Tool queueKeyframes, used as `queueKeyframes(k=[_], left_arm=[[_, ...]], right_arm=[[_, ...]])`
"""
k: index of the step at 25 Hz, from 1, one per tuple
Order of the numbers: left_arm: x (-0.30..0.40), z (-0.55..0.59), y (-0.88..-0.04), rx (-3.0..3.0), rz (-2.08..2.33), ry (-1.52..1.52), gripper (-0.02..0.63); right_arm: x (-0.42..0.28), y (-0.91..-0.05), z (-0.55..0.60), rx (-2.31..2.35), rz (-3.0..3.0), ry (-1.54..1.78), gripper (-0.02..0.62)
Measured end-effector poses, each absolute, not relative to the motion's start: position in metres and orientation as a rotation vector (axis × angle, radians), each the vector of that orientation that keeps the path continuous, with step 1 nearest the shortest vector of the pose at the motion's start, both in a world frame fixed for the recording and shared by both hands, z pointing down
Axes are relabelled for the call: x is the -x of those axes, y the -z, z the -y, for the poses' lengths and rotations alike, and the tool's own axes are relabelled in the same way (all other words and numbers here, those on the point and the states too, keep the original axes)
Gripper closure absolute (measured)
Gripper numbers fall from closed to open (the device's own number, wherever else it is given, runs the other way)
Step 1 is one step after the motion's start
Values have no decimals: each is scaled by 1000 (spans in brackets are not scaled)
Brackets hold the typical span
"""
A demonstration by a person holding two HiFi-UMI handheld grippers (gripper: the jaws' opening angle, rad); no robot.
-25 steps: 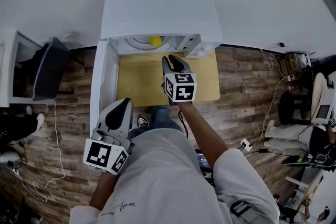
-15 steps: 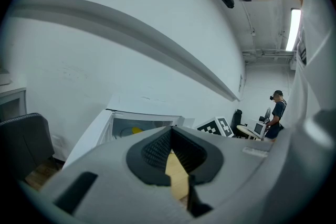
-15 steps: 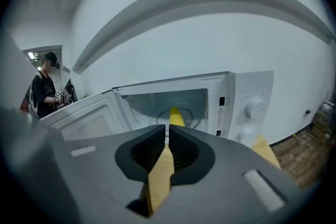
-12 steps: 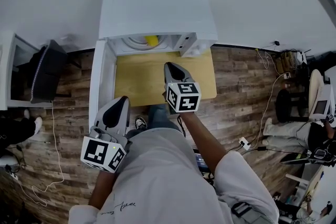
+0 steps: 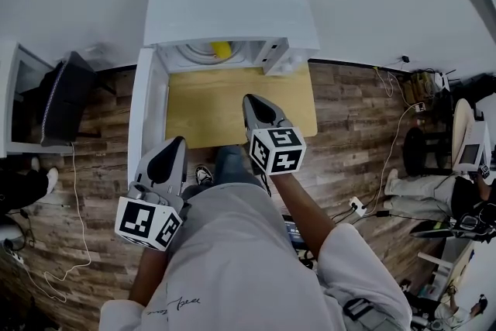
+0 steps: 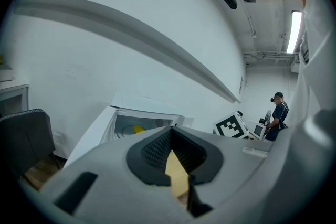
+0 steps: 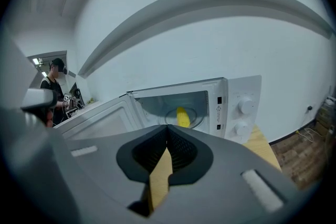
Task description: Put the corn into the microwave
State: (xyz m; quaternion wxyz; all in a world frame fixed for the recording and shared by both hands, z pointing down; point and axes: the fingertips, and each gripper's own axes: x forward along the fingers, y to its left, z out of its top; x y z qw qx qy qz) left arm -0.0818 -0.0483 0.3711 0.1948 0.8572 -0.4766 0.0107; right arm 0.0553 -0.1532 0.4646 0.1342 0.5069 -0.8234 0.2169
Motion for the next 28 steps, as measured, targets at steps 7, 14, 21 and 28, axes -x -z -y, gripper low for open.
queueKeyframes(k=[7, 14, 21, 28], left_arm=[[92, 44, -379, -2376, 1370, -53, 618], [87, 39, -389, -2363, 1364, -74, 618], [87, 38, -388, -2356, 1371, -49, 618], [84, 38, -389, -2344, 1379, -51, 618]], right_arm=[[-62, -452, 127, -1475, 2407, -659, 583], [-72, -437, 107, -1490, 2424, -660, 583], [-81, -426, 90, -1483, 2437, -666, 583], [-90, -412, 85, -1445, 2465, -615, 583]])
